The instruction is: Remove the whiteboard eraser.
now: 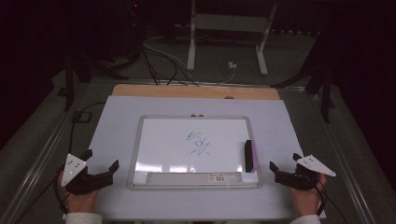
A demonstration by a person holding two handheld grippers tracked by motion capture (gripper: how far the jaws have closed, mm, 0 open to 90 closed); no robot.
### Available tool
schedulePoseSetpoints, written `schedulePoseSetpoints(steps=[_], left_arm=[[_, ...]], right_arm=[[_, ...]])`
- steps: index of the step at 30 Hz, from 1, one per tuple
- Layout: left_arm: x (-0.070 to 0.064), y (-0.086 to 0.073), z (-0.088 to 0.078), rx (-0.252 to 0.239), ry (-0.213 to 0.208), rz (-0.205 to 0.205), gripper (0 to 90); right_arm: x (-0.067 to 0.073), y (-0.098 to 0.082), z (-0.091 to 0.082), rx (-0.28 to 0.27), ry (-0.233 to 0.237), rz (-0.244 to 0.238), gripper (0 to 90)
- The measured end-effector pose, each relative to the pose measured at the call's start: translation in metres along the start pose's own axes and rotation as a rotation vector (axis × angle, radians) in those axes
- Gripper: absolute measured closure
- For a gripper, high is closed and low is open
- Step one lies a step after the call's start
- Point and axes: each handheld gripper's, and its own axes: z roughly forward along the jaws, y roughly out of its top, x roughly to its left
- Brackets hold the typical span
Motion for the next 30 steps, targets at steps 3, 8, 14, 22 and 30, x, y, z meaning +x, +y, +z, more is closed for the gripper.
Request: schedulePoseSetpoints(steps=[3, 8, 14, 22, 30], left_arm=[[0.001, -0.001, 0.000, 0.006, 0.011, 0.015, 0.5], [0.003, -0.003, 0.000, -0.005, 0.002, 0.013, 0.5], [0.001, -0.001, -0.002, -0.026, -0.003, 0.003, 0.5], [-0.003, -0.001, -0.003, -0.023, 0.010, 0.010, 0.5], [-0.003, -0.003, 0.000, -0.008, 0.022, 0.010, 0.5]], right_arm=[[-0.001, 0.000, -0.001, -0.001, 0.011, 0.008, 0.3], [0.000, 0.003, -0.004, -0.019, 0.019, 0.040, 0.3], [0.002, 0.013, -0.004, -0.026, 0.042, 0.056, 0.3], [0.014, 0.036, 0.001, -0.029, 0.072, 0.035, 0.3], [0.022, 0.041, 0.021, 0.059, 0.092, 0.048, 0.3]])
